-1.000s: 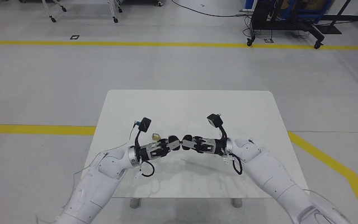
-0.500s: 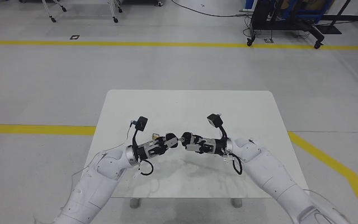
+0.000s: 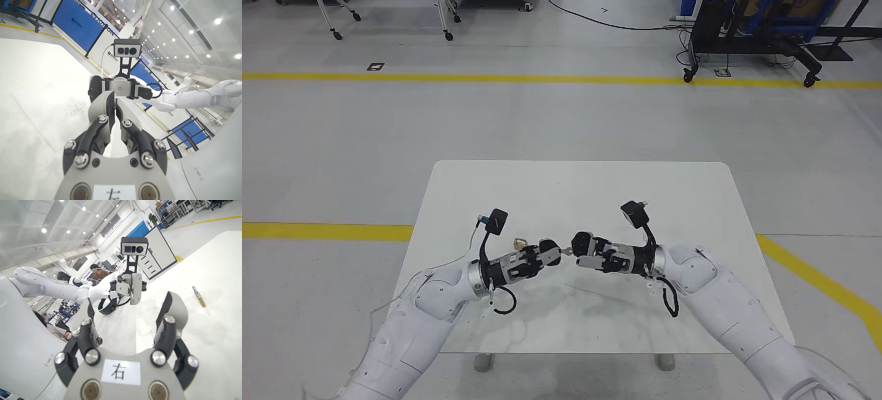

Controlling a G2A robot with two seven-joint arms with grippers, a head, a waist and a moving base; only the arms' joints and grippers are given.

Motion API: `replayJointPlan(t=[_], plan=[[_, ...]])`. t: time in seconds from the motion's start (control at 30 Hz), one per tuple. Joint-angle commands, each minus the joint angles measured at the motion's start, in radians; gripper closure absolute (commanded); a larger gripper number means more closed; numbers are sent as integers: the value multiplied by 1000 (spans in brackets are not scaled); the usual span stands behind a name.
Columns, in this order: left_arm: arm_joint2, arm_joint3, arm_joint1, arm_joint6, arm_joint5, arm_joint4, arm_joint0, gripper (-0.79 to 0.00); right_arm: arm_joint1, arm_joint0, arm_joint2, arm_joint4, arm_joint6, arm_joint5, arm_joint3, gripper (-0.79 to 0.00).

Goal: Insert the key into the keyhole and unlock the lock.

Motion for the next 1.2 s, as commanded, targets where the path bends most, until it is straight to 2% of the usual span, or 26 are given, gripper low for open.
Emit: replayJointPlan(t=[0.0, 0.17, 0.33, 0.5, 0.63, 0.7, 0.83, 1.0, 1.03, 1.07, 1.1, 1.17], plan=[[1, 1, 1, -1, -2, -3, 0, 0, 0, 0, -5, 3, 6, 9, -4, -348], [9, 0, 2, -6, -3, -19, -1, 0, -4, 15, -24, 17, 20, 43, 12, -305], [7, 0, 5, -9, -2, -19, -2, 0, -8, 26, -35, 51, 29, 28, 33, -249], [7, 1, 7, -5, 0, -12, -1, 0, -10, 36, -50, 84, 58, 20, 43, -142], [12, 1, 7, -2, 3, -6, -1, 0, -14, 49, -63, 101, 77, 21, 55, -148], [14, 2, 8, -4, 4, -6, -2, 0, -15, 54, -68, 106, 79, 18, 62, -120], [17, 2, 9, -5, 4, -8, -3, 0, -18, 61, -74, 107, 83, 19, 74, 0], [20, 2, 11, -6, 2, -11, -4, 0, -18, 61, -75, 109, 82, 11, 81, 0], [21, 3, 11, -6, 2, -12, -5, -89, -18, 60, -74, 110, 82, 8, 81, 0], [21, 3, 11, -4, 1, -14, -5, -720, -17, 59, -72, 112, 81, 6, 81, 0], [20, 2, 11, -1, 1, -17, -5, -785, -16, 57, -70, 113, 82, 4, 80, 0], [16, 0, 12, 6, -1, -20, -6, -785, -13, 52, -62, 119, 81, -6, 78, 0]])
